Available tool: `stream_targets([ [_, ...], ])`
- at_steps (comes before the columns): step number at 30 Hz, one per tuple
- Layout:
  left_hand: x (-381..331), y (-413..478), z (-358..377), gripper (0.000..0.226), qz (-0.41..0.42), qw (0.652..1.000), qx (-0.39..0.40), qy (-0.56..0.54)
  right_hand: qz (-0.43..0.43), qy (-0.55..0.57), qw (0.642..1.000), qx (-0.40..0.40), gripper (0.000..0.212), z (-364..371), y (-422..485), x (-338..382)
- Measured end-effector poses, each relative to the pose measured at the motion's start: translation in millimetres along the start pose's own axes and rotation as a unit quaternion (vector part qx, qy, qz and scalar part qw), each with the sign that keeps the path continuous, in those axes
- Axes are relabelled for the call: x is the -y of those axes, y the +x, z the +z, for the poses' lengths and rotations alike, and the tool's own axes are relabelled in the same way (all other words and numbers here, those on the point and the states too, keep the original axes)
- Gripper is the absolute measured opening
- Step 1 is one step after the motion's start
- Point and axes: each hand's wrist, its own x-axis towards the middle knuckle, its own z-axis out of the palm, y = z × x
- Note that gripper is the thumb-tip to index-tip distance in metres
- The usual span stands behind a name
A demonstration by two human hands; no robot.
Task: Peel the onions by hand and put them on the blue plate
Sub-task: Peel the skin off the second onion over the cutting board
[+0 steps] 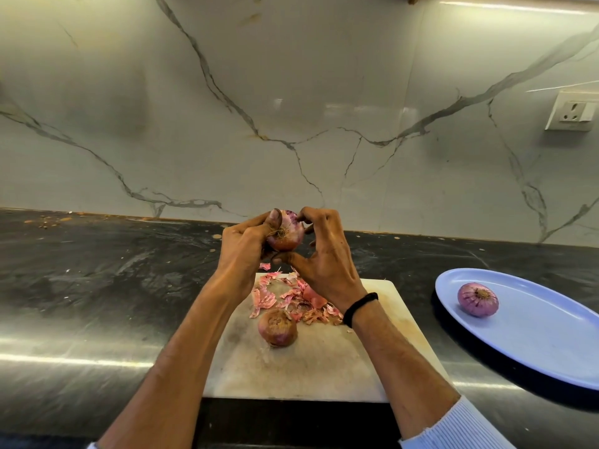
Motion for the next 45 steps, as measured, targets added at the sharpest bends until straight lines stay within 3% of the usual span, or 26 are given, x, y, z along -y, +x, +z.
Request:
stream_targets([
  [3, 0.9, 0.3, -0.9, 0.035, 0.000, 1.000, -0.004, 0.007, -0.001, -0.001, 1.000, 0.012, 0.072, -0.5, 0.0, -0.4],
  [7, 1.9, 1.3, -0.4, 0.036, 0.001, 1.000, -0.006, 0.013, -0.008, -0.007, 1.000, 0.028, 0.067, -1.2, -0.8, -1.4],
  [13, -1.9, 1.5, -0.1, 0.031, -0.017, 0.999, -0.026, -0.038, -0.007, -0.028, 1.000, -0.008, 0.036, 1.7, -2.4, 0.3],
  [22, -3.8, -0.9, 1.3, 0.031, -0.021, 0.999, -0.024, -0.042, 0.031, 0.031, 0.999, 0.007, 0.073, -3.9, -1.2, 4.4],
  [29, -2.9, -1.5, 1.4, 0.042, -0.013, 1.000, 0.007, -0.023, 0.013, 0.007, 1.000, 0.008, 0.073, 0.2, -1.0, 0.6],
  [34, -4.6, 0.2, 1.3, 0.029, -0.023, 0.998, -0.015, -0.052, -0.014, -0.028, 0.999, -0.023, 0.037, 1.5, -2.0, 0.5],
  [36, -5.5, 0.7, 1.0, 0.029, -0.024, 0.998, -0.027, -0.058, -0.012, -0.021, 0.999, -0.025, 0.031, 1.8, -2.0, 1.0],
  [42, -5.6, -1.4, 2.0, 0.035, -0.029, 0.998, -0.036, -0.042, 0.022, 0.026, 0.999, -0.011, 0.064, -1.3, -1.3, 1.5],
  [45, -5.6, -2.3, 1.2, 0.030, -0.027, 0.999, -0.029, -0.034, 0.003, 0.007, 1.000, 0.001, 0.062, -0.8, -1.6, 1.7],
])
